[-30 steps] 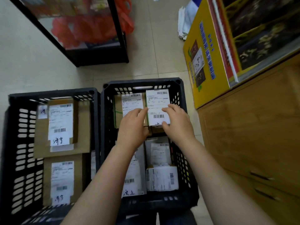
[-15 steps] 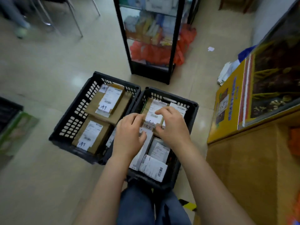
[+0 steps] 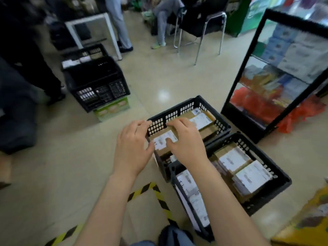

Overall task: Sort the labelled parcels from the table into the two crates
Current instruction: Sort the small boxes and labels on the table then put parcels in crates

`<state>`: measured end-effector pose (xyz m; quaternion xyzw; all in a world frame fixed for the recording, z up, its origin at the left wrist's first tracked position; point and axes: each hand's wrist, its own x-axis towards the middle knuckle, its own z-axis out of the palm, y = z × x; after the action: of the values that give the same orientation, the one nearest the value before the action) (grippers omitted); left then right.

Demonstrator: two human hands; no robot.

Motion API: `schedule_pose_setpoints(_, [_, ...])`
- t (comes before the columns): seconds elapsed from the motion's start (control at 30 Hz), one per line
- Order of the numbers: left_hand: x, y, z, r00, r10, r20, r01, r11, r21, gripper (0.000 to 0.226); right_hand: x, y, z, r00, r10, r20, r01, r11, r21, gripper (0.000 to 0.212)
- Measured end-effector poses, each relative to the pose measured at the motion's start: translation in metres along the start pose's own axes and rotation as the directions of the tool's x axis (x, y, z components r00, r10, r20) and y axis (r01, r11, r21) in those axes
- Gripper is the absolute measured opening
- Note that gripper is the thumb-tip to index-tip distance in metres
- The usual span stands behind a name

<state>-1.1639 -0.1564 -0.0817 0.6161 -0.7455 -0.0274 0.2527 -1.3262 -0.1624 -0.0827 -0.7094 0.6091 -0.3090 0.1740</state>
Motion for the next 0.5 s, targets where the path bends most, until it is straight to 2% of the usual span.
schedule_pose_setpoints(0.2, [-0.037,-0.082,-0.077,0.958,-0.235,-0.166,0.244,0.969,0.033,0.054,0.019,-0.099,0.056,0.96,-0.242,0.142,0.236,0.97,0.053,0.043])
schedule_pose_setpoints(0.5, [-0.12,-0.195,-0.194,0.873,-0.37,-0.317,0.43,0.892,0.143,0.054,0.0,-0.262,0.151,0.851,-0.475,0.223,0.457,0.88,0.131,0.043])
